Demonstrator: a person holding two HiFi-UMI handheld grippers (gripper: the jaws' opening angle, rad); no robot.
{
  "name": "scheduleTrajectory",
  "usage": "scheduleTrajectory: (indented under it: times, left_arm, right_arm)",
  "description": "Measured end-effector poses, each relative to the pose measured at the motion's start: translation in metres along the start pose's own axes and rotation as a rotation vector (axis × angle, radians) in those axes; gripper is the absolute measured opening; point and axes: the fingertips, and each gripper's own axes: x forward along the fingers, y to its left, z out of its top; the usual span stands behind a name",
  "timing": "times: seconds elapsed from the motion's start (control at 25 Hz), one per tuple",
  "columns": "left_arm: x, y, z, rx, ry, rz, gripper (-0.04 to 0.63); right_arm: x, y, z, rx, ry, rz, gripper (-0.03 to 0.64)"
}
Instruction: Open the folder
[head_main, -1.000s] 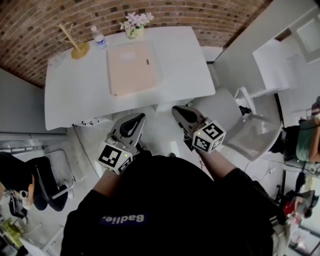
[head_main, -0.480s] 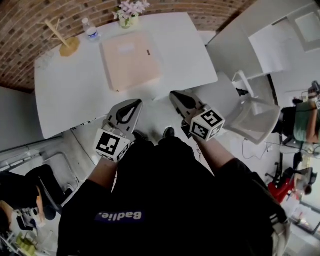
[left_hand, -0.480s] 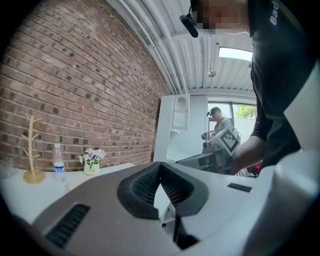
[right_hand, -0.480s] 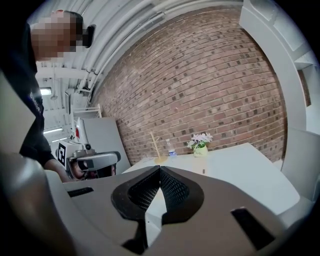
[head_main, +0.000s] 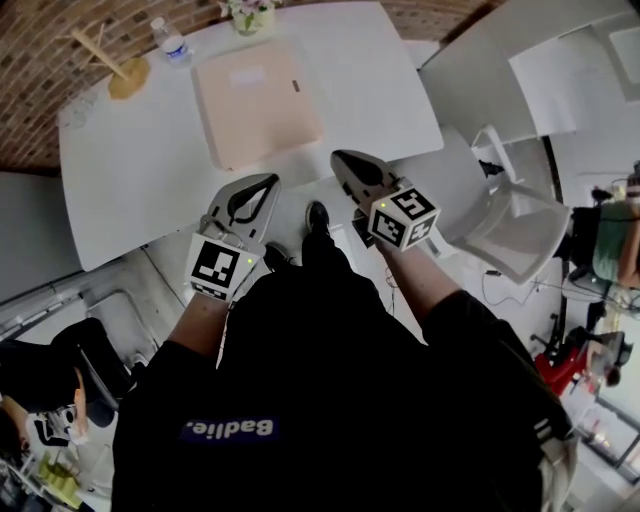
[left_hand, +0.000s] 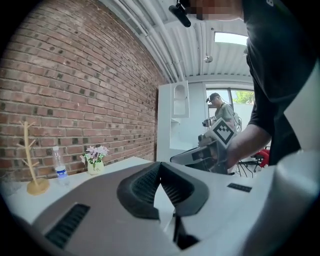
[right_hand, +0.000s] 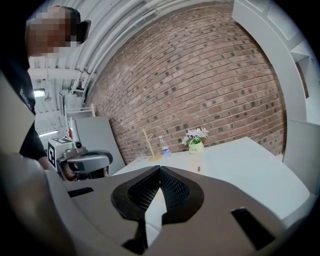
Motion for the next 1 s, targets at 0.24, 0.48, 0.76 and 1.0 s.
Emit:
scheduleTrajectory:
  times: [0.24, 0.48, 0.76, 1.0]
  left_arm:
    - [0.034, 0.012, -0.024, 0.068, 0.07, 0.007, 0.005]
    - [0.07, 0.027, -0.053, 0.087, 0.175, 0.024, 0.058]
    - [0.109, 0.034, -0.097, 0.269, 0.327, 0.047, 0.097]
    - [0.136, 0.034, -0.142, 0.431, 0.453, 0.022, 0.123]
  right_arm:
    - [0.029, -0.041, -0.02, 0.03, 0.042, -0.019, 0.028]
    - [0.06, -0.079, -0.046, 0.067, 0.113, -0.013, 0.028]
    - [0.094, -0.113, -0.08, 0.116, 0.204, 0.007, 0.028]
    - [0.11, -0.126, -0.098, 0.123, 0.264, 0.029, 0.028]
